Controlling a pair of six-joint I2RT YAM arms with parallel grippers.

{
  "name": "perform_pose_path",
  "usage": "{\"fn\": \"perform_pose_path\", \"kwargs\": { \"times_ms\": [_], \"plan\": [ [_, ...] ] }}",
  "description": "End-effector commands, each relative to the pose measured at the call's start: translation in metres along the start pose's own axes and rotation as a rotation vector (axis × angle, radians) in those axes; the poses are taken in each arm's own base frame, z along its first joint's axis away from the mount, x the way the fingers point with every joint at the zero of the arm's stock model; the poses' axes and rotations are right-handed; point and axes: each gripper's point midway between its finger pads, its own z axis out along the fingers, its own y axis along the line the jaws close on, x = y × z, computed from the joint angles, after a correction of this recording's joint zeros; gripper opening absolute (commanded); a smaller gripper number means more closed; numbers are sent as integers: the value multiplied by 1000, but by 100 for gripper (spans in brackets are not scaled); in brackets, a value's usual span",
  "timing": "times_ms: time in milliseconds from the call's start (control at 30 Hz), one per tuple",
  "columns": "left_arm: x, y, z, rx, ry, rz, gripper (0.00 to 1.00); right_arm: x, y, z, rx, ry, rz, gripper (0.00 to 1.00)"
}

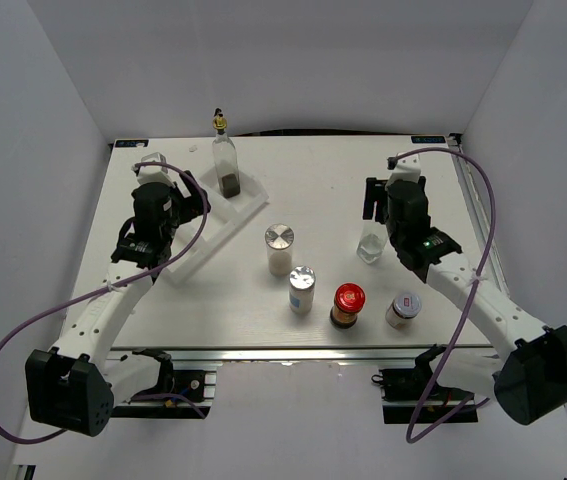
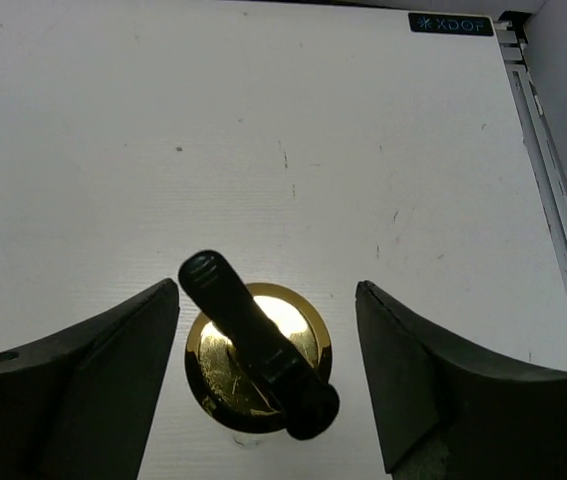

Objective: Organize the condiment bottles

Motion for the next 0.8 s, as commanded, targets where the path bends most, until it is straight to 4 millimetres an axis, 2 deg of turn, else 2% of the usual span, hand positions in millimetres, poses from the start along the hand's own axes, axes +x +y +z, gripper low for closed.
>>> {"fn": "perform_pose_path", "kwargs": {
  "times_ms": [0, 133, 167, 200, 233, 300, 367, 433, 500, 533, 600, 633, 700, 733, 767],
  "plan": [
    [-7, -4, -2, 13, -20, 5, 98, -36, 0, 4, 5, -140, 36, 75],
    [-7, 0, -1, -8, -22, 3, 98, -36, -10, 9, 71, -152, 34, 63],
    [-8, 0, -1, -11, -22, 5, 98, -36, -10, 9, 71, -156, 35, 51],
    [-8, 1, -1, -14, -23, 5, 98, -40, -10, 8, 65, -172, 37, 46],
    [-8, 1, -1, -15, -24, 5, 98, -43, -9, 7, 60, -182, 39, 34],
    [-8, 2, -2, -19, -24, 5, 98, -49, -8, 3, 42, -205, 28, 22],
    [-9, 3, -3, -23, -29, 5, 98, -57, -1, 1, -4, -220, 15, 8],
    [-9, 4, -4, -27, -31, 4, 98, -70, 12, -3, -79, -242, -13, 0],
    [-10, 4, -5, -30, -34, 3, 98, -81, 21, -3, -130, -261, -25, 0],
    [-10, 5, -5, -34, -35, 3, 98, -99, 32, -8, -188, -296, -31, 0],
    [-10, 8, -6, -47, -39, -2, 98, -110, 49, -5, -265, -302, -48, 0],
    [-9, 9, -7, -53, -37, -1, 98, -128, 63, -11, -340, -336, -53, 0],
    [-9, 12, -8, -67, -43, -4, 98, -134, 82, -6, -409, -340, -78, 0],
    [-9, 13, -9, -70, -43, -3, 98, -153, 89, -11, -430, -376, -78, 0],
    [-9, 15, -9, -82, -47, -5, 98, -150, 102, -3, -447, -358, -106, 0]
  ]
}}
